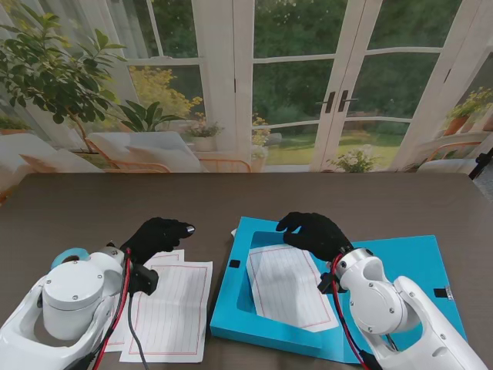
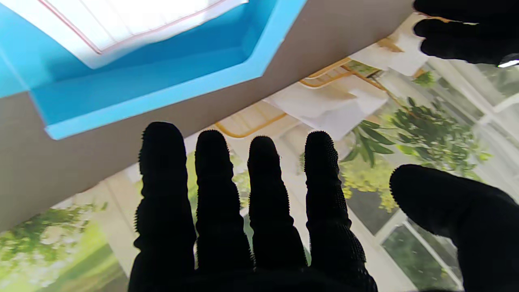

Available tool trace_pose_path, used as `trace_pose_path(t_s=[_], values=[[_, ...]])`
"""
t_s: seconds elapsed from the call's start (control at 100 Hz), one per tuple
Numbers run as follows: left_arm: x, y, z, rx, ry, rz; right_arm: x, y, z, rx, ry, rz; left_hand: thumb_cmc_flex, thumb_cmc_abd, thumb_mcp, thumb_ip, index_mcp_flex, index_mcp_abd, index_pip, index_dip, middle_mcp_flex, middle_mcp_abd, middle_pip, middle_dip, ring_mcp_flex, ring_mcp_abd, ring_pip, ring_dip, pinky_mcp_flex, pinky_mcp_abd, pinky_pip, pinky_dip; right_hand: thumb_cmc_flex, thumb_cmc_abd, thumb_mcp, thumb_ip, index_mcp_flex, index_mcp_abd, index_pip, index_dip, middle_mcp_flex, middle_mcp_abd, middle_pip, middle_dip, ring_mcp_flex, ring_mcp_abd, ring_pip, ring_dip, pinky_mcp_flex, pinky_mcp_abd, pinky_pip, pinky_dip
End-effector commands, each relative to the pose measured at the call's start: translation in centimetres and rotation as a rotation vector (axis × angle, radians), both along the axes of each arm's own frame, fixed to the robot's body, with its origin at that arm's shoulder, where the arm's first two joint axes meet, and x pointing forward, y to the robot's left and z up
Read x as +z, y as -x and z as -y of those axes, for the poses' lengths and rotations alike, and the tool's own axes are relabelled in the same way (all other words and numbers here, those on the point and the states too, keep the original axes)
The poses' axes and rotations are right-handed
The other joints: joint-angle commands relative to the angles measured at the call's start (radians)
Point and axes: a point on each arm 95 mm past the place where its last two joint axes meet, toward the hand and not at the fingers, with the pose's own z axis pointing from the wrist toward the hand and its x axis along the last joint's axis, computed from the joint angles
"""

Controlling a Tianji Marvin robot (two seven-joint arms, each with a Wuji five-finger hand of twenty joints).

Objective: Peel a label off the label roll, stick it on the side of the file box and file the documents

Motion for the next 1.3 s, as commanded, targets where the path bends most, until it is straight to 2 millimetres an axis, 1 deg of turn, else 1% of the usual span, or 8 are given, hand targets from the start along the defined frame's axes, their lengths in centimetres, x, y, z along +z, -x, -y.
trace_pose_path(t_s=[0.0,0.49,0.84,0.93,0.97,1.02,1.14,1.29], values=[[0.3,0.4,0.2,-0.036,-0.011,0.01,0.9,0.7,-0.7,0.046,-0.015,0.007,-0.026,0.024,-0.024,0.023,-0.006,-0.037,-0.012,-0.006,0.01,-0.02,-0.004,0.005,0.002,0.01,-0.005,0.01,0.005,-0.036,-0.005,0.018,-0.047,-0.03,0.035,-0.016,-0.049,-0.036,-0.022,-0.008,-0.048,-0.037,-0.004,0.013,-0.053,-0.022,-0.044,-0.018,-0.418,0.011,-0.057,-0.02],[0.4,1.8,-1.2,-0.099,-0.194,0.034,2.2,3.0,-1.5,0.158,-0.064,0.045,-0.101,-0.008,-0.01,0.018,0.002,-0.106,-0.002,-0.018,0.034,-0.032,0.003,0.008,0.046,0.029,0.024,0.033,0.035,-0.014,0.025,0.046,-0.104,-0.047,0.07,-0.074,-0.193,-0.086,-0.12,0.003,-0.261,-0.081,-0.033,0.037,-0.203,-0.052,-0.187,-0.041,-0.515,0.009,-0.301,0.036],[1.3,4.6,-4.8,-0.052,-0.409,-0.041,1.1,3.5,-1.8,0.127,-0.109,0.035,-0.151,-0.023,0.06,0.006,0.051,0.032,0.02,-0.017,0.158,0.038,0.057,0.138,0.134,0.09,0.309,0.237,0.168,0.038,0.159,0.349,-0.105,-0.038,0.067,-0.073,-0.142,-0.069,-0.108,0.03,-0.222,-0.057,-0.017,0.047,-0.17,-0.044,-0.186,-0.032,-0.49,0.006,-0.343,0.088],[1.1,5.3,-5.3,-0.02,-0.413,-0.086,1.0,3.5,-1.8,0.124,-0.117,0.033,-0.154,-0.02,0.064,0.007,0.074,0.06,0.028,-0.011,0.199,0.065,0.07,0.179,0.182,0.139,0.42,0.264,0.188,0.075,0.401,0.534,-0.102,-0.034,0.066,-0.073,-0.135,-0.063,-0.104,0.032,-0.214,-0.052,-0.015,0.047,-0.162,-0.041,-0.182,-0.03,-0.486,0.007,-0.344,0.093],[1.0,5.5,-5.4,-0.006,-0.411,-0.111,1.0,3.5,-1.8,0.123,-0.123,0.032,-0.159,-0.018,0.067,0.007,0.086,0.075,0.033,-0.009,0.223,0.082,0.076,0.205,0.218,0.164,0.482,0.286,0.143,0.076,0.764,0.487,-0.101,-0.029,0.066,-0.073,-0.134,-0.062,-0.103,0.033,-0.213,-0.052,-0.014,0.047,-0.161,-0.04,-0.18,-0.03,-0.486,0.007,-0.344,0.095],[0.9,5.6,-5.6,0.006,-0.404,-0.142,1.1,3.6,-1.9,0.123,-0.131,0.03,-0.164,-0.01,0.064,0.007,0.1,0.094,0.039,-0.008,0.254,0.097,0.087,0.235,0.274,0.184,0.57,0.326,0.182,0.089,1.068,0.319,-0.098,-0.026,0.065,-0.073,-0.131,-0.062,-0.101,0.033,-0.21,-0.05,-0.014,0.046,-0.158,-0.041,-0.178,-0.029,-0.484,0.008,-0.344,0.098],[0.9,5.7,-5.9,0.009,-0.369,-0.21,1.1,3.7,-2.0,0.124,-0.142,0.027,-0.159,0.021,0.014,0.009,0.098,0.107,0.039,-0.012,0.274,0.104,0.099,0.264,0.336,0.188,0.692,0.369,0.341,0.126,1.17,0.265,-0.094,-0.013,0.059,-0.071,-0.127,-0.063,-0.099,0.034,-0.205,-0.046,-0.012,0.046,-0.15,-0.039,-0.17,-0.027,-0.48,0.009,-0.345,0.105],[0.7,5.7,-6.3,-0.014,-0.413,-0.22,1.1,3.7,-2.1,0.125,-0.153,0.022,-0.152,0.046,-0.035,0.012,0.097,0.081,0.04,-0.015,0.277,0.081,0.104,0.277,0.324,0.165,0.712,0.367,0.336,0.097,1.175,0.256,-0.088,-0.002,0.054,-0.066,-0.12,-0.06,-0.096,0.035,-0.197,-0.041,-0.01,0.045,-0.137,-0.036,-0.158,-0.024,-0.475,0.01,-0.343,0.111]])
